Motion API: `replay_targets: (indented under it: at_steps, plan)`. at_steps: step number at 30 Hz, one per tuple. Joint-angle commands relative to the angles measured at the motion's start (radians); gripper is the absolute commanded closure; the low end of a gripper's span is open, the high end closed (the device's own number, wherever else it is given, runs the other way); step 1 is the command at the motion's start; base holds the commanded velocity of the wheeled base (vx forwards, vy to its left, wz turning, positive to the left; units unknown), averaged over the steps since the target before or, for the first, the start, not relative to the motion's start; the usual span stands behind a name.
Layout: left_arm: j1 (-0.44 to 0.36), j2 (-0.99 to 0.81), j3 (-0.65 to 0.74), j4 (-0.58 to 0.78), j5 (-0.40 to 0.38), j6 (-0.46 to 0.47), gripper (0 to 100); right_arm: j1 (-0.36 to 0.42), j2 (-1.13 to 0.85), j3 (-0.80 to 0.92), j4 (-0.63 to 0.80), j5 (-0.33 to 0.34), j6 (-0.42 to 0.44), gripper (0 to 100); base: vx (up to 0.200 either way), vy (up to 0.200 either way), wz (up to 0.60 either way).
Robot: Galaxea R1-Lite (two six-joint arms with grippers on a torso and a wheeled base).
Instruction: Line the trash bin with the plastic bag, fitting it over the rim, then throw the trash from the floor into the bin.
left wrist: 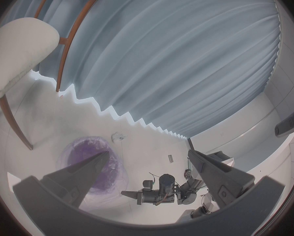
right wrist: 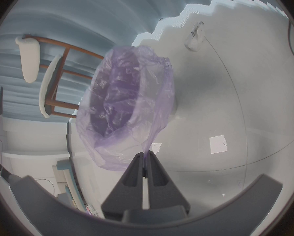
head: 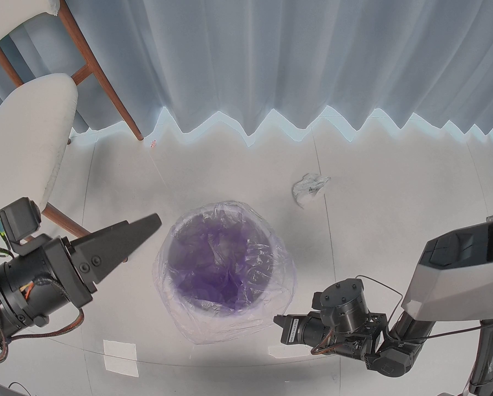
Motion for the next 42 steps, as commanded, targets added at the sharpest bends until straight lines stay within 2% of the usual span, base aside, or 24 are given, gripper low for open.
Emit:
replay_targets:
  at_steps: [1,4,6,7,8,12,16,22,31,32,36,39,40,41,42]
  plan:
    - [-0.021,0.004,0.021,0.014,-0.001,0.009,0,-0.005,0.092,0.0,-0.017,-0.009,-0.041,100,0.0,0.0,0.0]
    - [-0.029,0.002,0.032,0.014,-0.001,0.009,0,-0.008,0.139,-0.002,-0.066,-0.044,-0.076,100,0.0,0.0,0.0]
    - [-0.03,0.004,0.036,0.014,-0.001,0.01,0,-0.008,0.184,-0.009,-0.106,-0.092,-0.101,100,0.0,0.0,0.0]
    - [-0.03,0.004,0.036,0.014,-0.001,0.01,0,-0.008,0.184,-0.009,-0.106,-0.092,-0.101,100,0.0,0.0,0.0]
    - [-0.033,0.004,0.041,0.014,-0.001,0.01,0,-0.012,0.223,-0.018,-0.143,-0.13,-0.131,100,0.0,0.0,0.0]
    - [-0.048,0.007,0.055,0.016,-0.001,0.01,0,-0.032,0.286,-0.037,-0.227,-0.178,-0.185,100,0.0,0.0,0.0]
    - [-0.052,0.008,0.064,0.016,-0.001,0.016,0,-0.032,0.299,-0.041,-0.258,-0.187,-0.19,100,0.0,0.0,0.0]
    - [-0.047,0.044,0.124,0.014,0.001,0.136,0,-0.034,0.317,-0.066,-0.263,-0.19,-0.188,100,0.0,0.0,0.0]
    - [-0.05,0.065,0.145,0.014,-0.001,0.13,0,-0.034,0.322,-0.041,-0.313,-0.185,-0.187,100,0.0,0.0,0.0]
    - [-0.05,0.071,0.142,0.011,0.001,0.125,0,-0.034,0.322,-0.038,-0.323,-0.185,-0.185,0,0.0,0.0,0.0]
    - [-0.044,0.074,0.105,0.0,0.012,0.067,0,-0.035,0.3,-0.005,-0.378,-0.167,-0.164,0,0.0,0.0,0.0]
    - [-0.041,0.059,0.078,0.0,0.021,-0.157,0,-0.032,0.222,0.09,-0.459,-0.043,-0.127,0,0.0,0.0,0.0]
    - [-0.039,0.054,0.081,0.002,0.022,-0.188,0,-0.031,0.204,0.104,-0.458,-0.021,-0.121,0,0.0,0.0,0.0]
    - [-0.033,0.024,0.098,0.016,0.027,-0.267,0,-0.025,0.139,0.149,-0.454,0.071,-0.088,0,0.0,0.0,0.0]
    - [-0.022,0.004,0.116,0.017,0.024,-0.295,0,-0.025,0.113,0.169,-0.454,0.119,-0.067,0,0.0,0.0,0.0]
